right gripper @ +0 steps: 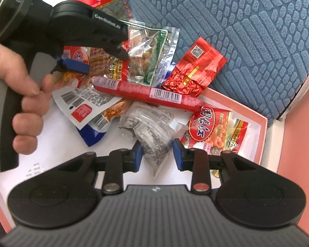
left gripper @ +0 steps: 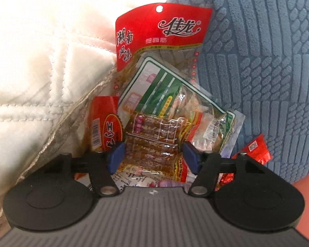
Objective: Organize snacks
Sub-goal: 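Close the left tool on the spicy strip and peanut packets, then lift the held packets with the left tool and carry them over the pink box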
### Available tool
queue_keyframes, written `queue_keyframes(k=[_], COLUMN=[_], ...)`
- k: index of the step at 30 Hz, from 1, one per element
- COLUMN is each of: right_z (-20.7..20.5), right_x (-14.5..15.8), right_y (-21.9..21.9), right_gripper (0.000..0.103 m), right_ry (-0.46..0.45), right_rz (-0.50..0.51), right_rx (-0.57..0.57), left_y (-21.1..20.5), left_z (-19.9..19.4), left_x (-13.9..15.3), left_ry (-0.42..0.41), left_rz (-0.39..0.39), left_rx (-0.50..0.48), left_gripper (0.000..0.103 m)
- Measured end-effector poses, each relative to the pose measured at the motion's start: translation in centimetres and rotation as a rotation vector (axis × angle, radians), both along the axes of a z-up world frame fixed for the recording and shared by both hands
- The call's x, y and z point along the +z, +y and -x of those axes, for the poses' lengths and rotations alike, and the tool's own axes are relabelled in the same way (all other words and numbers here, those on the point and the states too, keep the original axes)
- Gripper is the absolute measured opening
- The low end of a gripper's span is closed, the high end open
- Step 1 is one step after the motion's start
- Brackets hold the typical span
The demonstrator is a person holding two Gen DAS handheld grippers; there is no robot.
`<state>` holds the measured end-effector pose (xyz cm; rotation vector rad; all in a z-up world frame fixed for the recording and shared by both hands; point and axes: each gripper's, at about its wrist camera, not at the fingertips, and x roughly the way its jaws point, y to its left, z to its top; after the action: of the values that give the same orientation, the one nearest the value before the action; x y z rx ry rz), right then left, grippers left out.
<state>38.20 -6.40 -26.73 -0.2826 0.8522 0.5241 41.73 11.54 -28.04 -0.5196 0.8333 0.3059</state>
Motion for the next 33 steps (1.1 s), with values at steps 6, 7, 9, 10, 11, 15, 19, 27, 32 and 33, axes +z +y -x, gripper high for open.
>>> queue_keyframes(k=[6,7,9,10,11,15,19,27,32,33], right_z=[0.8,1.1,1.5,2.0,2.3,3.0,3.5,5.3,6.4,6.6], right_x=[0.1,0.2,0.3,0.3,0.4,0.7,1.0,2.1,3.2,3.3], right_y=[-0.2,-0.3,-0.4,-0.6,-0.6,-0.8,-1.5,-2.0,-2.2,-2.3], right_gripper=[0.031,0.031,0.031,0.031,0.031,0.031,0.031,0.031,0.031,0.031], right_ry=[0.012,0.012,0.017,0.016,0.013,0.002,0.009,-0.018,-0.065,-0.070], right_rz=[-0.011,-0.012,-0.015,-0.015,-0.014,-0.011,-0.026,-0.049,-0.052,-0.056], right_rx=[-0.012,-0.014,-0.017,-0.017,-0.018,-0.033,-0.065,-0.109,-0.131,-0.140], left_y=[-0.9,-1.0,-1.5,-1.6,-1.9,-2.3,-2.7,-3.6,-4.5,-4.6], left_z=[1.5,1.2,1.7,1.8,2.4,3.3,4.6,6.9,8.7,9.2], left_x=[0.8,1.8,2.5,3.0,3.4,4.6,6.2,8.3,9.2,9.3], left_ry=[-0.012,-0.011,-0.014,-0.019,-0.024,-0.036,-0.051,-0.077,-0.101,-0.105], left_rz=[-0.016,-0.015,-0.012,-0.009,-0.005,-0.012,-0.023,-0.032,-0.049,-0.045], left_rx=[-0.027,-0.032,-0.041,-0.046,-0.049,-0.067,-0.086,-0.164,-0.182,-0.186], left_gripper=[0.057,0.057,0.056,0.056,0.056,0.056,0.056,0.057,0.057,0.057])
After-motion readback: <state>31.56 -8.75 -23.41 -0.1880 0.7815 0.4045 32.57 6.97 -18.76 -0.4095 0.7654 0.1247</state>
